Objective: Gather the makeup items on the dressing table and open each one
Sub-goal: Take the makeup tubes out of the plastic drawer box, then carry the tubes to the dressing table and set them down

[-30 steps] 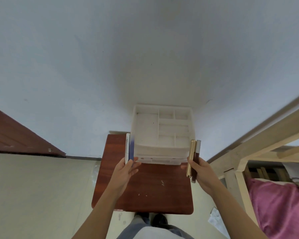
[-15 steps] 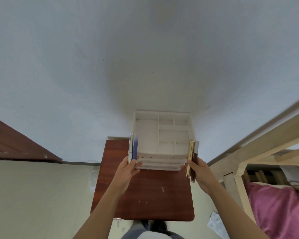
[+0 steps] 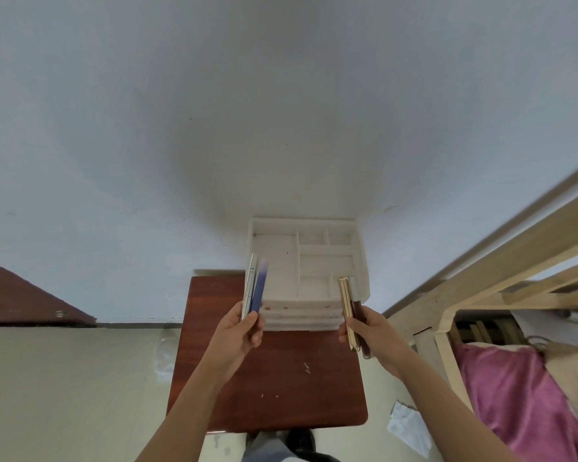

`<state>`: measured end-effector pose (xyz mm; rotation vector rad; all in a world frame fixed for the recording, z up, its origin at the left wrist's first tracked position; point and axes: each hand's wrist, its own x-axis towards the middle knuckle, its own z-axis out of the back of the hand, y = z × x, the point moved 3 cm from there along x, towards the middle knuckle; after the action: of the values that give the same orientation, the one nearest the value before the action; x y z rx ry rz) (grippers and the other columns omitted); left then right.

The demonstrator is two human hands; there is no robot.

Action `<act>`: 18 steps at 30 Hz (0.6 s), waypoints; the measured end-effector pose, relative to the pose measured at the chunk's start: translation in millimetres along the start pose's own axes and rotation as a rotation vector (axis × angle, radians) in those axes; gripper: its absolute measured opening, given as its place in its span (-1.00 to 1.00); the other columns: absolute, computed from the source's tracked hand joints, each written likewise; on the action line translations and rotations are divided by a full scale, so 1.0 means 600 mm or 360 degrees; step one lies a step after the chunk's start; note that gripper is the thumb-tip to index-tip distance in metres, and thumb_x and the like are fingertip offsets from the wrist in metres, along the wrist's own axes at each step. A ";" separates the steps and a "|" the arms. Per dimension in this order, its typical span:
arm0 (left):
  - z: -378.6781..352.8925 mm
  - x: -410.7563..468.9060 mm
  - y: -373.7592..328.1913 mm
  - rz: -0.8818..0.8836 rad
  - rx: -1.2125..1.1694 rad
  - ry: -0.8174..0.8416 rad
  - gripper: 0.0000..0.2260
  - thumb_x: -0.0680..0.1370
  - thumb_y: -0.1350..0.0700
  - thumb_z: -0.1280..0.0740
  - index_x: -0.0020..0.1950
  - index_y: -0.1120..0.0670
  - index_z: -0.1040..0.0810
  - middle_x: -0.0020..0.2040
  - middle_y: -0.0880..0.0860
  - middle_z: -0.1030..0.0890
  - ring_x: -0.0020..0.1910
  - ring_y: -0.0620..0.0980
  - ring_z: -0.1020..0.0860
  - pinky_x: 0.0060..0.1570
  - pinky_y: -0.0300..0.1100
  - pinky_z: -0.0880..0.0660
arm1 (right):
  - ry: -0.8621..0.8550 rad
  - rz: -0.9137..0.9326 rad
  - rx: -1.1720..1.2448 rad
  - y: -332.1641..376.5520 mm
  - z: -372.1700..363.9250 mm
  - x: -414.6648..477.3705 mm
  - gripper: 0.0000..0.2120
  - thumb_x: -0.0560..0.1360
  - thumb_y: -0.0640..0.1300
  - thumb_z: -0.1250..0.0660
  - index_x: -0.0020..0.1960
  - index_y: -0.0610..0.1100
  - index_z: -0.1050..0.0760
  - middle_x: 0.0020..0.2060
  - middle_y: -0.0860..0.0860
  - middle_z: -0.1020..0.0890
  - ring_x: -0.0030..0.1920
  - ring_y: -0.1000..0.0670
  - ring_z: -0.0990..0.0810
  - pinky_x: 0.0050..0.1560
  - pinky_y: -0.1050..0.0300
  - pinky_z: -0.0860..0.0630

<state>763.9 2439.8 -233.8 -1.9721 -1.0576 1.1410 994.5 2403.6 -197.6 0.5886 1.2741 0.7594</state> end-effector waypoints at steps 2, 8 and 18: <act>-0.007 0.004 -0.003 0.0005 -0.0066 0.0011 -0.80 0.60 0.30 -0.06 0.11 0.17 -0.44 -0.38 0.03 -0.48 -0.51 -0.15 -0.35 -0.49 -0.34 -0.35 | 0.0031 0.0036 -0.0050 0.010 -0.003 0.001 -0.86 0.59 -0.21 -0.12 0.13 -0.17 -0.38 -0.25 -0.04 -0.58 -0.34 0.13 -0.59 -0.58 0.33 -0.31; -0.024 -0.025 -0.010 -0.0063 0.0008 -0.0094 -0.80 0.60 0.29 -0.07 0.09 0.17 -0.47 -0.36 0.03 -0.49 -0.47 -0.15 -0.36 -0.45 -0.35 -0.36 | 0.0239 0.0179 -0.0255 0.036 -0.023 0.007 -0.92 0.58 -0.19 -0.14 0.03 -0.16 -0.39 -0.28 -0.03 -0.59 -0.39 0.12 -0.54 -0.54 0.36 -0.33; -0.049 -0.148 0.003 -0.0401 0.0121 -0.1016 -0.83 0.60 0.25 -0.13 -0.02 0.14 -0.51 -0.33 0.03 -0.55 -0.44 -0.09 -0.40 -0.33 -0.23 -0.32 | 0.0928 0.0503 -0.0676 0.093 -0.056 -0.007 -0.83 0.57 -0.24 -0.14 0.13 -0.17 -0.42 -0.23 -0.03 -0.54 -0.31 0.11 -0.53 -0.52 0.48 -0.33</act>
<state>763.7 2358.3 -187.2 -1.3806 -1.4991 1.6812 951.1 2435.0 -159.6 0.2206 1.4978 1.4980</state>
